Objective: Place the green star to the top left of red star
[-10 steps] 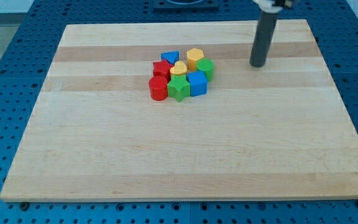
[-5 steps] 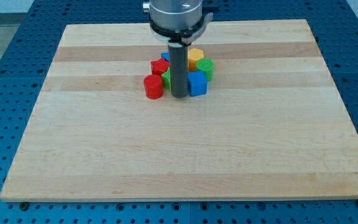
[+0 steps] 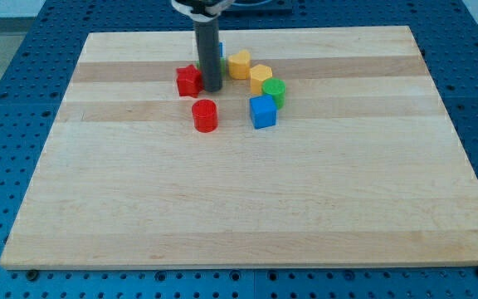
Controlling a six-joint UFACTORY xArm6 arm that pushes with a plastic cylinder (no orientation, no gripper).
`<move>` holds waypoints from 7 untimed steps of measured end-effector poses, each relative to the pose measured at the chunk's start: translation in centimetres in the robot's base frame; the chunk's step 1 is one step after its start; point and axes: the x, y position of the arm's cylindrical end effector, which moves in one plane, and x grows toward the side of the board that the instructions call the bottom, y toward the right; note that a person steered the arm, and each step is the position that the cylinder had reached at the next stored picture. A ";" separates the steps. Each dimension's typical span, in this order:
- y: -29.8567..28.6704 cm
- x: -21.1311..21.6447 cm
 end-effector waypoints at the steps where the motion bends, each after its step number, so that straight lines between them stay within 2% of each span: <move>1: 1.3 -1.0; 4: 5.7 -4.2; 5: 3.9 -6.3; 7: -2.1 -3.1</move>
